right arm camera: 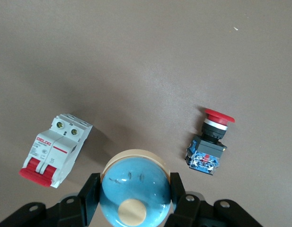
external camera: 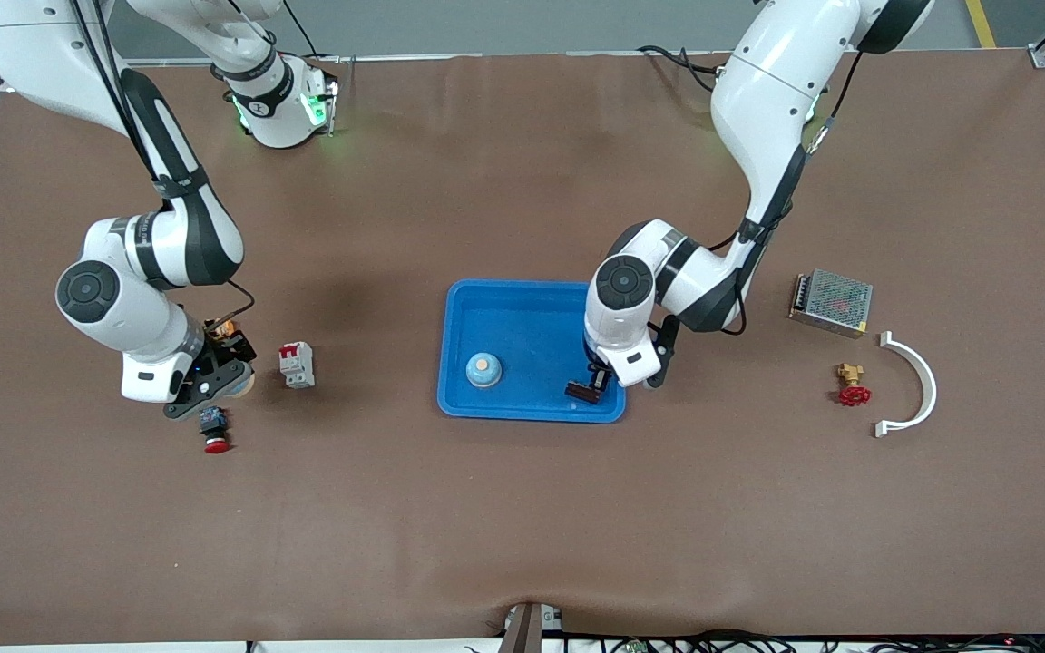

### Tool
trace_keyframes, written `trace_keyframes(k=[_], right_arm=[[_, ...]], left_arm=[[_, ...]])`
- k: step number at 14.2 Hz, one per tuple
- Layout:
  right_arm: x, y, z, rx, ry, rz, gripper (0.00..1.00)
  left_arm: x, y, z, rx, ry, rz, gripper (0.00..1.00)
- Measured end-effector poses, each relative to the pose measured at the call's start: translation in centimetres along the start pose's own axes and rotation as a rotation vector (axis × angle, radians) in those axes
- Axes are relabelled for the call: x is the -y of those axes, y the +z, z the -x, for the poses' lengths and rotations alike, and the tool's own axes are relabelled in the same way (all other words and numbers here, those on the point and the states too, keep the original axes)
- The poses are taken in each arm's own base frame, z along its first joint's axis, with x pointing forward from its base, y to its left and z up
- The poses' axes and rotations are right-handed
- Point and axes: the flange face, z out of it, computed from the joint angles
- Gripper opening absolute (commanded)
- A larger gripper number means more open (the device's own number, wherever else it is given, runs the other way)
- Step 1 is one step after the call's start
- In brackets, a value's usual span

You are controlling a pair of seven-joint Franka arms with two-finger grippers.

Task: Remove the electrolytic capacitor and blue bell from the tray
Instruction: 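Grasp a brown capacitor with the left gripper and lift it from the tray, then set the bell beside the breaker while the left gripper carries the capacitor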

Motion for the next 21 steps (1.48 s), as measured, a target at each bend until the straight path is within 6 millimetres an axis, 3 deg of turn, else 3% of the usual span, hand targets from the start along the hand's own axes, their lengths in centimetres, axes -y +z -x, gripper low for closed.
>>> trace_keyframes(k=[6, 9, 21], right_arm=[[0.8, 1.5, 0.9, -0.021, -0.006, 0.008, 0.34], [0.4, 2.1, 1.3, -0.027, -0.015, 0.010, 0.34], [-0.2, 5.9, 2.4, -0.038, -0.024, 0.006, 0.34]], left_arm=[[-0.3, -1.6, -1.0, -0.020, 0.133, -0.056, 0.00], [-0.2, -3.5, -2.2, -0.028, 0.197, -0.084, 0.00], [-0.1, -8.9, -10.6, 0.015, 0.540, -0.162, 0.00]])
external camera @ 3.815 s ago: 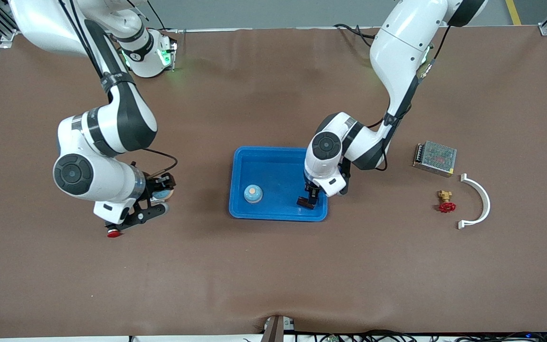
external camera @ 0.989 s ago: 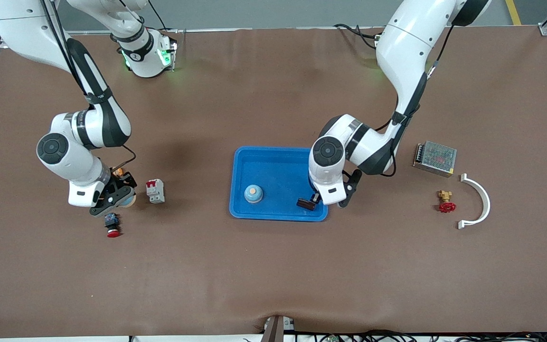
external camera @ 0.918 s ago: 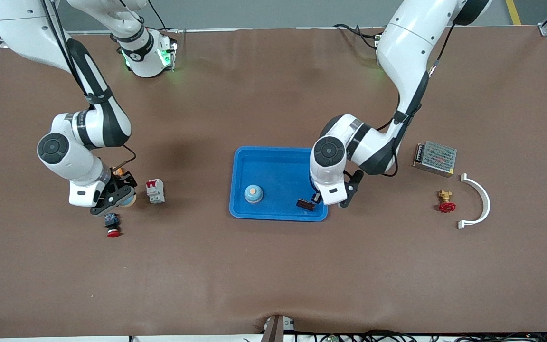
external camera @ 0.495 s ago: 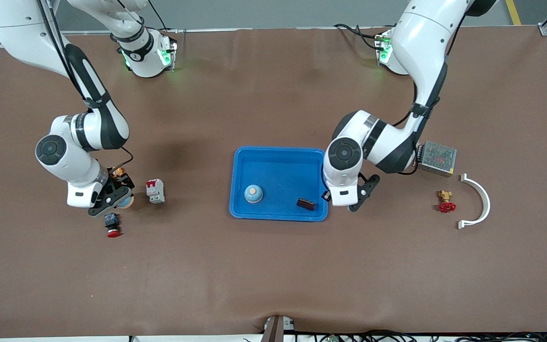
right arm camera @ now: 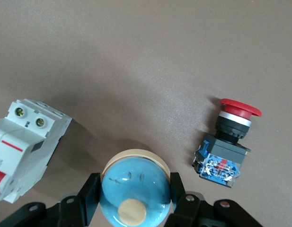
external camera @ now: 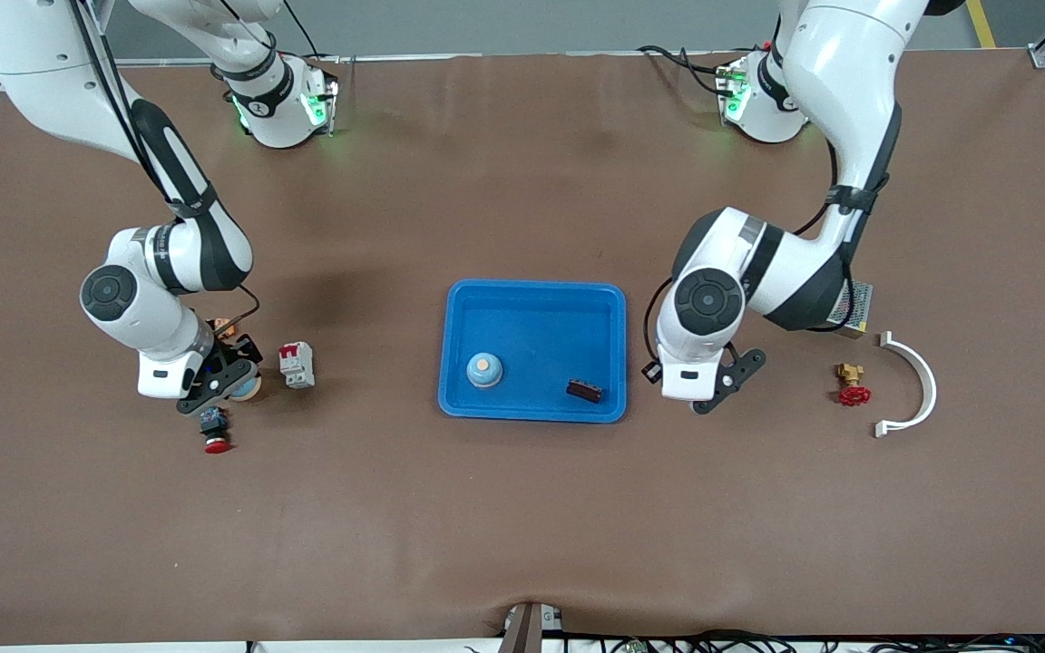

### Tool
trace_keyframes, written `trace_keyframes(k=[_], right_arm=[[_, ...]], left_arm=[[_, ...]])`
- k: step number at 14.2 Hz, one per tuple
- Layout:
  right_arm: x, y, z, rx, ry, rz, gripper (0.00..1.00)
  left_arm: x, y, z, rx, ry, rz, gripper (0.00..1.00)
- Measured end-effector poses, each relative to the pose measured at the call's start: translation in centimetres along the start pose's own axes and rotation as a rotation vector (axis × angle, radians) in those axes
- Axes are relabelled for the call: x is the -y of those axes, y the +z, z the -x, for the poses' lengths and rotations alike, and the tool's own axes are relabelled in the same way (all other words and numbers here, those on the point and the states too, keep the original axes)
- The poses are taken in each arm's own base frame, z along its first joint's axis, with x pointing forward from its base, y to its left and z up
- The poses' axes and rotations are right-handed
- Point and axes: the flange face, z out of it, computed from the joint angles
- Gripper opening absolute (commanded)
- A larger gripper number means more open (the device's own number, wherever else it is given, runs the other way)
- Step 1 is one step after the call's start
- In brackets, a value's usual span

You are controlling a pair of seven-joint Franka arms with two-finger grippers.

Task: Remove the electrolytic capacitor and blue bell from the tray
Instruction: 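Set the bell beside the breaker while the left gripper carries the capacitor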

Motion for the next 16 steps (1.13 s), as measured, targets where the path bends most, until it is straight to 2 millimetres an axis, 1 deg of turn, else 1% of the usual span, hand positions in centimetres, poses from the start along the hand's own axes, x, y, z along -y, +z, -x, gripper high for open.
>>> trace_keyframes(k=[4, 7, 9, 11, 13, 14, 15, 16], right_arm=[[0.1, 0.6, 0.1, 0.003, 0.000, -0.004, 0.35], [0.2, 1.1, 0.1, -0.004, -0.001, -0.002, 0.36], [0.2, 1.6, 0.1, -0.004, -0.001, -0.004, 0.39], [0.2, 1.7, 0.1, -0.004, -0.001, -0.004, 0.46], [0.2, 1.7, 0.1, -0.005, -0.001, -0.004, 0.72], [0.2, 1.7, 0.1, -0.005, -0.001, -0.004, 0.76], [0.2, 1.7, 0.1, -0.005, -0.001, -0.003, 0.91], [0.2, 1.7, 0.1, -0.005, -0.001, -0.003, 1.00]], left_arm=[[1.6, -0.5, -2.6, 0.008, 0.095, -0.003, 0.00], [3.5, -1.3, -4.8, 0.011, 0.165, 0.000, 0.00], [5.2, -1.5, -6.5, 0.016, 0.216, 0.000, 0.00], [7.1, -1.5, -8.5, 0.022, 0.269, 0.001, 0.00], [9.3, -1.3, -10.6, 0.027, 0.319, 0.005, 0.00], [10.3, -1.1, -11.6, 0.024, 0.339, 0.013, 0.00], [11.3, -0.9, -12.6, 0.019, 0.354, 0.021, 0.00], [12.1, -0.8, -13.3, 0.014, 0.367, 0.029, 0.00]])
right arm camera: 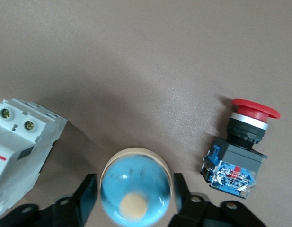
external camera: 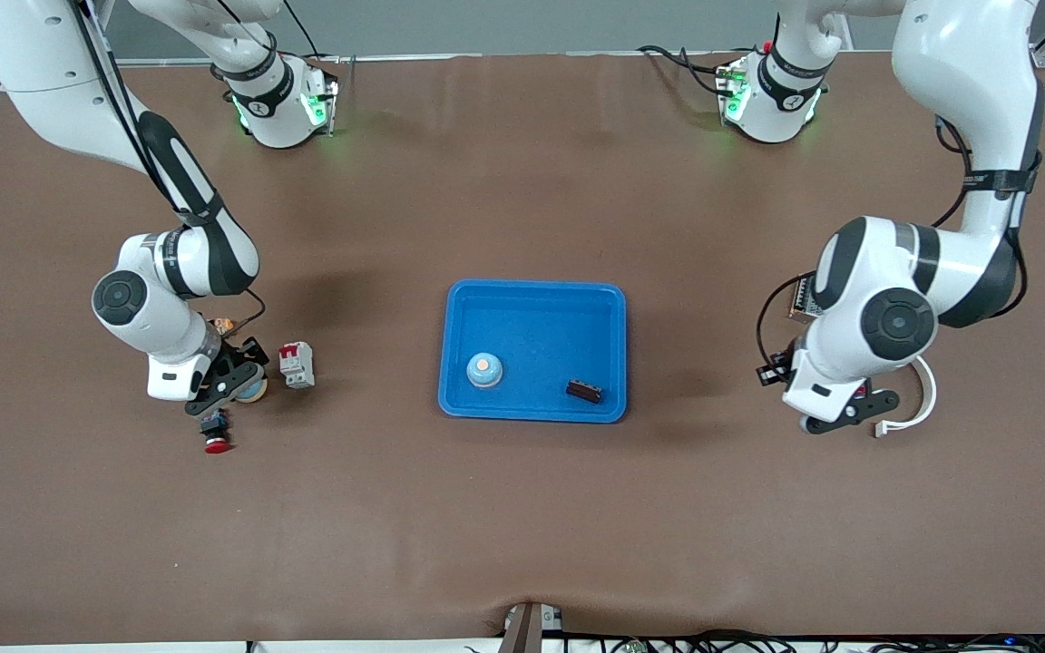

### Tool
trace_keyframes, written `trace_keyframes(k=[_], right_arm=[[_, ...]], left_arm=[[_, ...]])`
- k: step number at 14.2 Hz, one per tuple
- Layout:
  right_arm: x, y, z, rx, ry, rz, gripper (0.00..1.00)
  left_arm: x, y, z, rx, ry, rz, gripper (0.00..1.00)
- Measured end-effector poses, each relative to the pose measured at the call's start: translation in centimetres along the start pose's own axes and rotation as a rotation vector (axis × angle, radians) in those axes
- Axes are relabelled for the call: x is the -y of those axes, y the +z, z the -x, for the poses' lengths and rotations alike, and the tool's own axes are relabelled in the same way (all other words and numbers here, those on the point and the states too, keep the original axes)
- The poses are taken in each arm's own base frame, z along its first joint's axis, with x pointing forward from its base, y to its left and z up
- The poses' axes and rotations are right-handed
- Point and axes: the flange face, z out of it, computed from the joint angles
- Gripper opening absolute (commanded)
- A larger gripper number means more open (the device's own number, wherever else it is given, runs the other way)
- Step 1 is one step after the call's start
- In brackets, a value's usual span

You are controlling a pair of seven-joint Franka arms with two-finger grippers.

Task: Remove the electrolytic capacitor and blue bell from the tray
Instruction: 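Set the bell beside the breaker while the left gripper carries the capacitor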

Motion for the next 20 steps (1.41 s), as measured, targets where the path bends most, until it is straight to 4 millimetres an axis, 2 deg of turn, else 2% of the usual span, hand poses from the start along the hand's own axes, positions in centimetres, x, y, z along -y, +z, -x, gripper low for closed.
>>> trace_keyframes(k=[5, 8, 11, 16, 18, 20], right_arm=[[-0.1, -0.2, -0.1, -0.003, 0.000, 0.002, 1.00], [-0.4, -1.1, -0.4, 0.014, 0.000, -0.006, 1.00], [-1.6, -4.9, -1.7, 0.055, 0.019, -0.032, 1.00], [-3.8, -12.6, -4.2, 0.075, 0.116, -0.123, 1.00], [-3.7, -14.8, -5.5, 0.088, 0.183, -0.135, 1.00], [-2.2, -16.9, -7.6, 0.101, 0.251, -0.139, 1.00]], left_arm=[[3.4, 0.2, -2.0, -0.032, 0.050, 0.025, 0.00], [5.0, -0.2, -3.1, -0.050, 0.073, 0.035, 0.00], [5.9, -0.1, -5.0, -0.064, 0.088, 0.044, 0.00], [6.2, 2.9, -8.7, -0.065, 0.110, 0.056, 0.00], [6.3, 3.3, -9.7, -0.079, 0.103, 0.063, 0.00], [6.1, 3.8, -10.4, -0.101, 0.102, 0.074, 0.00]])
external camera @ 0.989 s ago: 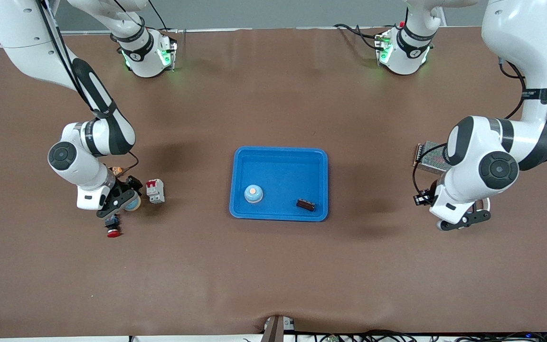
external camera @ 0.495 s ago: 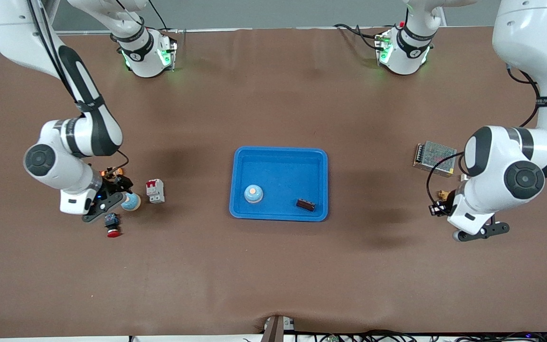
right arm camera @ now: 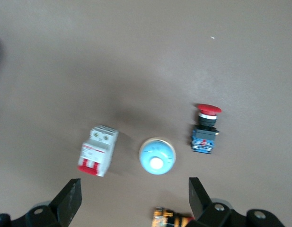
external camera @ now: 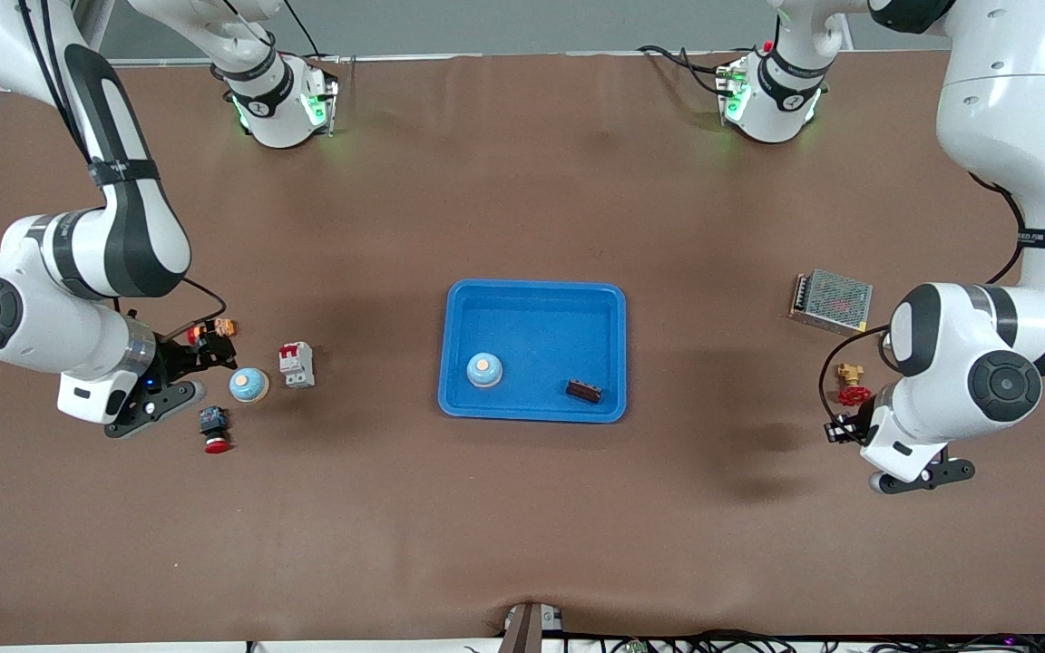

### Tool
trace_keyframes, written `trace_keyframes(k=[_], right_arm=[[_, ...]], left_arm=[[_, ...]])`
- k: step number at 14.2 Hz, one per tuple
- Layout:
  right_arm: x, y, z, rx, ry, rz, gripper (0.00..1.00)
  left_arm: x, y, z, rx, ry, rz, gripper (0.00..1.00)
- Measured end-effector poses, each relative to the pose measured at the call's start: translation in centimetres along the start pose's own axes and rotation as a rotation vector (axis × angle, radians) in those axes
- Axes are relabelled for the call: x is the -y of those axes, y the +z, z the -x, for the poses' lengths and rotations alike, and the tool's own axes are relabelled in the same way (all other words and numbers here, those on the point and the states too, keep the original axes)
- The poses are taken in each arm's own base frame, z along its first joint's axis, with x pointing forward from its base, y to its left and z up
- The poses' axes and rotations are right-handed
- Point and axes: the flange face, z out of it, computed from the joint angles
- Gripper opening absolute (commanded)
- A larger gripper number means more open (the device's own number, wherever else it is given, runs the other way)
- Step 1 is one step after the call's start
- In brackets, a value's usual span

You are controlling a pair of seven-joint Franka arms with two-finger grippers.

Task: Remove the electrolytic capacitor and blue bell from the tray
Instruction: 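Set the bell beside the breaker while the left gripper carries the capacitor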

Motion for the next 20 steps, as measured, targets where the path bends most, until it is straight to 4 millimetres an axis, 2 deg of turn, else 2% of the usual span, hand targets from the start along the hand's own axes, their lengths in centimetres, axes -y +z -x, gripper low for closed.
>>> trace_keyframes(k=[2, 6, 12, 14, 17, 20], right_arm=[[3.8, -1.0, -1.7, -0.004, 0.084, 0.003, 1.00], [11.3, -1.1, -3.9, -0.010, 0.238, 0.009, 1.00], [19.1, -0.7, -5.6, -0.054, 0.429, 0.007, 1.00], [21.4, -0.6, -6.1, -0.081, 0.492, -0.001, 1.00], [25.2, 0.5, -6.8, -0.111, 0.586, -0.019, 1.00], [28.5, 2.9, -7.5, -0.125, 0.652, -0.036, 1.00]], left_arm=[[-0.2, 1.4, -0.4, -0.020, 0.006, 0.010, 0.00], [0.1, 4.8, -1.3, -0.032, 0.004, 0.012, 0.00], [3.5, 8.2, -2.6, -0.081, 0.042, -0.023, 0.00], [3.8, 9.1, -2.7, -0.093, 0.045, -0.022, 0.00], [3.7, 9.3, -2.8, -0.097, 0.049, -0.022, 0.00], [3.7, 9.5, -2.8, -0.097, 0.051, -0.023, 0.00]])
